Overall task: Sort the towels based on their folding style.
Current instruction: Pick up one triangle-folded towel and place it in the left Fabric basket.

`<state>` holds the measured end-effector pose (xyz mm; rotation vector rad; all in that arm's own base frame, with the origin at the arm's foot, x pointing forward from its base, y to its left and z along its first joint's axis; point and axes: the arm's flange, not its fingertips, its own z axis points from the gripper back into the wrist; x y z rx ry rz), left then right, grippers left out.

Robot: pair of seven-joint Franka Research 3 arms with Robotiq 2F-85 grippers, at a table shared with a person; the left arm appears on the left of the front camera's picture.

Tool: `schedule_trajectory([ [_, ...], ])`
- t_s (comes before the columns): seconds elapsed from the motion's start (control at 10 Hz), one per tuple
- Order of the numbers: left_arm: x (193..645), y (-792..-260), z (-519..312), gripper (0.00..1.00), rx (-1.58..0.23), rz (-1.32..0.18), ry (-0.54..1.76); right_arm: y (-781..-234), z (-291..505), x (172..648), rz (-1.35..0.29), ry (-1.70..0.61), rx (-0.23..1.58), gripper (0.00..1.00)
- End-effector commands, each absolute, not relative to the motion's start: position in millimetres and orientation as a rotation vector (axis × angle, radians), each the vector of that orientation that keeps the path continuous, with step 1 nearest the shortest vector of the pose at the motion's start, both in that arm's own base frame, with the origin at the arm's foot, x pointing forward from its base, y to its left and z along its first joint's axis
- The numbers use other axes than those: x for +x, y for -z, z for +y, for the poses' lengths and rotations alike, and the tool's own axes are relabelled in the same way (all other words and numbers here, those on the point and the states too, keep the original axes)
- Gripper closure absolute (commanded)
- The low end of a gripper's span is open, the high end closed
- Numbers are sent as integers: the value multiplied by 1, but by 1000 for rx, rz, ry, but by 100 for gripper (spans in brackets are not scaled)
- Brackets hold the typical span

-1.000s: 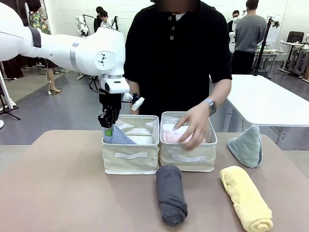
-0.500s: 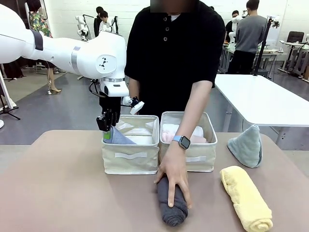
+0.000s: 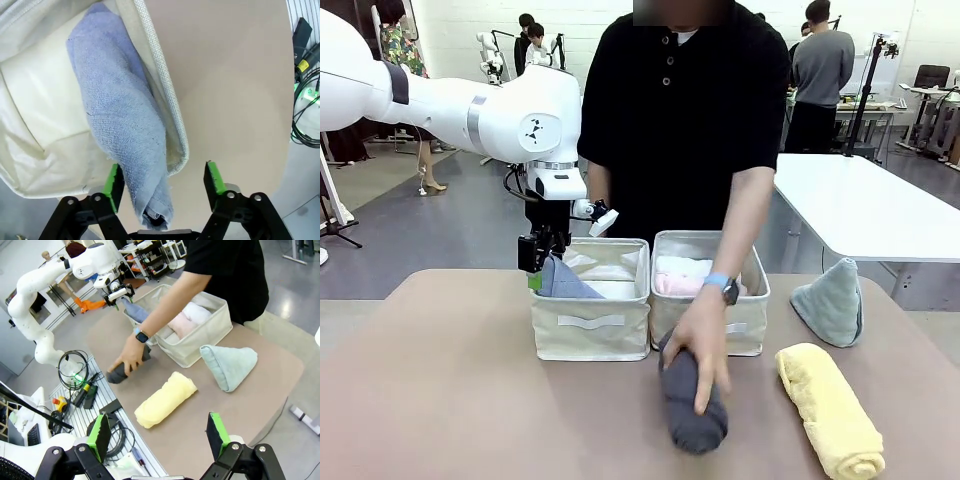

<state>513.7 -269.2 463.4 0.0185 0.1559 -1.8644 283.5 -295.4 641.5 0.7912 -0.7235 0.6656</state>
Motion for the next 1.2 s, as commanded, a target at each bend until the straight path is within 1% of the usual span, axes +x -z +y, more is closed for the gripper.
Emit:
schedule_trajectory([
  [0.0, 512, -464, -267, 0, 16, 142, 1871, -644, -297, 284, -752, -677, 806, 0],
  [0.2, 515, -472, -264, 0, -5, 110, 1862, -644, -297, 284, -752, -677, 806, 0],
  [0.3, 513, -487, -263, 0, -88, 81, 1858, -644, -297, 284, -752, -677, 806, 0],
  [0.5, 502, -550, -247, 0, -181, -46, 1853, -644, -297, 284, -752, -677, 806, 0],
  [0.7, 474, -615, -198, 0, -232, -185, 1817, -644, -297, 284, -752, -677, 806, 0],
  [0.8, 456, -642, -160, 0, -198, -241, 1773, -644, -297, 284, -752, -677, 806, 0],
  [0.9, 443, -657, -127, 0, -166, -272, 1714, -644, -297, 284, -752, -677, 806, 0],
  [1.1, 416, -672, -79, 0, -113, -294, 1628, -644, -297, 284, -752, -677, 806, 0],
])
